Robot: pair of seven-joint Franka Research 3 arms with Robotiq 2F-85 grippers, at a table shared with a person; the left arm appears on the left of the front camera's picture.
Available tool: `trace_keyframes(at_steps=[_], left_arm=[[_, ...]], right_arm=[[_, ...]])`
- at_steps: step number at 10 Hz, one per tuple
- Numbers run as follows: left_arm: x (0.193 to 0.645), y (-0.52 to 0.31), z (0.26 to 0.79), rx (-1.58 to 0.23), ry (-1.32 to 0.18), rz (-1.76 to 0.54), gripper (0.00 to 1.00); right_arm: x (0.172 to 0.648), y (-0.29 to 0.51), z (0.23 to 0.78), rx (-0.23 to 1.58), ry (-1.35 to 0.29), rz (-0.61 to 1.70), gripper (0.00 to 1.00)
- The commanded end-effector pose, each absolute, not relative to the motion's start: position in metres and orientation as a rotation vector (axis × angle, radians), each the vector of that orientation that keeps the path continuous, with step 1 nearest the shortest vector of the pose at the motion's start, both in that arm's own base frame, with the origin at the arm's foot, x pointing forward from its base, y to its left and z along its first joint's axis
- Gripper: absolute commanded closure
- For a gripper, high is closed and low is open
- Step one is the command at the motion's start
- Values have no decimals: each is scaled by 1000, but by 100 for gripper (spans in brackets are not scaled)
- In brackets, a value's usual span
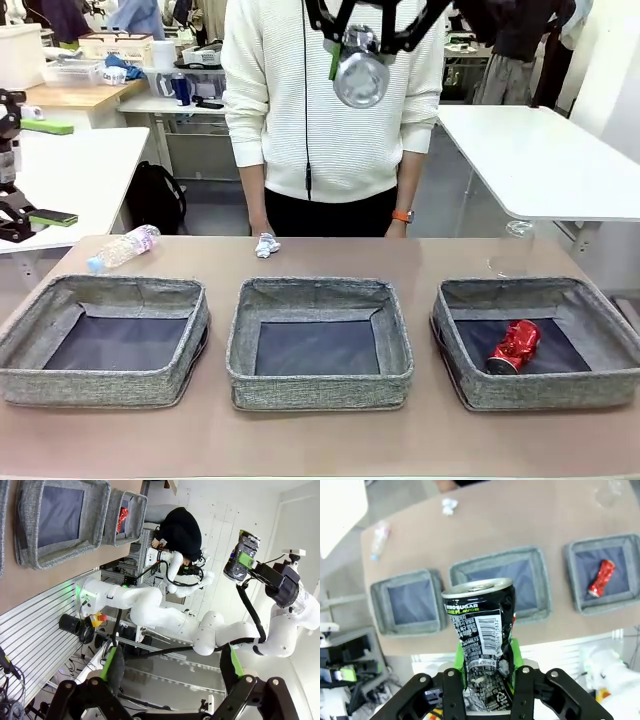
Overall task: Sort the waste into the appropriate baskets.
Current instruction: Pick up the waste item pointed out by the person, then place the picked waste into the Fabric basket indicated by the person.
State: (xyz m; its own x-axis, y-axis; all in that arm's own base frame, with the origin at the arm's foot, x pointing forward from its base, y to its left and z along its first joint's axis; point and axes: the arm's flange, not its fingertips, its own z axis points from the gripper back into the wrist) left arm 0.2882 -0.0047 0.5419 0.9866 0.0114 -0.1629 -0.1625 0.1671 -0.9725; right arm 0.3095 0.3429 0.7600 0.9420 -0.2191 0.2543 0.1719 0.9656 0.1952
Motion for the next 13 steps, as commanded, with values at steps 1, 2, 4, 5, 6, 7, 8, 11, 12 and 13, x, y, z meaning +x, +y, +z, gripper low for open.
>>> trace_keyframes(at_steps=[1, 2, 4, 5, 6, 7, 8, 11, 12, 13], left_arm=[[286, -6, 545, -1414, 132, 123, 0], [286, -6, 545, -1414, 132, 123, 0], [286, -6, 545, -1414, 132, 123, 0], [286, -6, 545, -1414, 132, 123, 0], [286, -6, 545, -1414, 132, 123, 0], [286, -6, 545, -1414, 132, 123, 0], [286, -6, 545, -1414, 132, 123, 0], [286, -6, 545, -1414, 132, 123, 0], [286, -6, 545, -1414, 132, 123, 0], [286, -6, 545, -1414, 132, 123, 0]], right_arm=[[313, 341, 753, 166, -264, -203, 62], [313, 341, 753, 166, -264, -203, 62], [313, 341, 753, 166, -264, -203, 62], [313, 341, 753, 166, -264, -203, 62], [313, 341, 753, 166, -264, -203, 62], [313, 341, 753, 166, -264, -203, 62], [313, 341, 753, 166, -264, -203, 62], [313, 341, 753, 166, -264, -203, 62], [313, 341, 753, 166, -264, -203, 62], [313, 341, 753, 166, -264, -203, 62]])
